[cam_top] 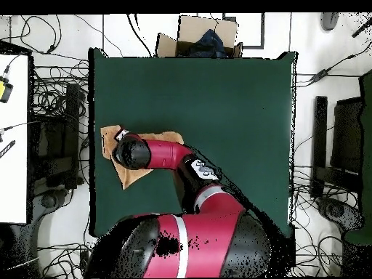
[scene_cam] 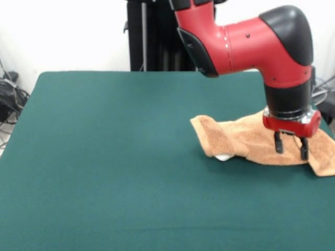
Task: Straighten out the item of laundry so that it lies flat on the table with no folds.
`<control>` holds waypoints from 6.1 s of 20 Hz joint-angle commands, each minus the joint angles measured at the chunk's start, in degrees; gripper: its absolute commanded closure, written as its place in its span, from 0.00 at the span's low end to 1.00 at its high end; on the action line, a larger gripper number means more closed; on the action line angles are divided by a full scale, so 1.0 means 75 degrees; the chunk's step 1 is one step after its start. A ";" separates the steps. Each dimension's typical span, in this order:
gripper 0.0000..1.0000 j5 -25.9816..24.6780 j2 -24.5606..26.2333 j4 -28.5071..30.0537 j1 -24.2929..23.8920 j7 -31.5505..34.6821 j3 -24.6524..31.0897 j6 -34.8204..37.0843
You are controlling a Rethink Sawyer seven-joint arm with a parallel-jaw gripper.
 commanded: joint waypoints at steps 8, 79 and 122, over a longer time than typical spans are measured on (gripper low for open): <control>0.00 -0.0724 0.0309 0.0562 -0.0168 -0.0073 -0.1790 0.0907; 0.00 -0.1424 0.0186 -0.2904 0.2272 0.1940 -0.2613 0.2953; 0.00 -0.0849 -0.0107 -0.1394 0.0806 0.0656 -0.0321 0.1618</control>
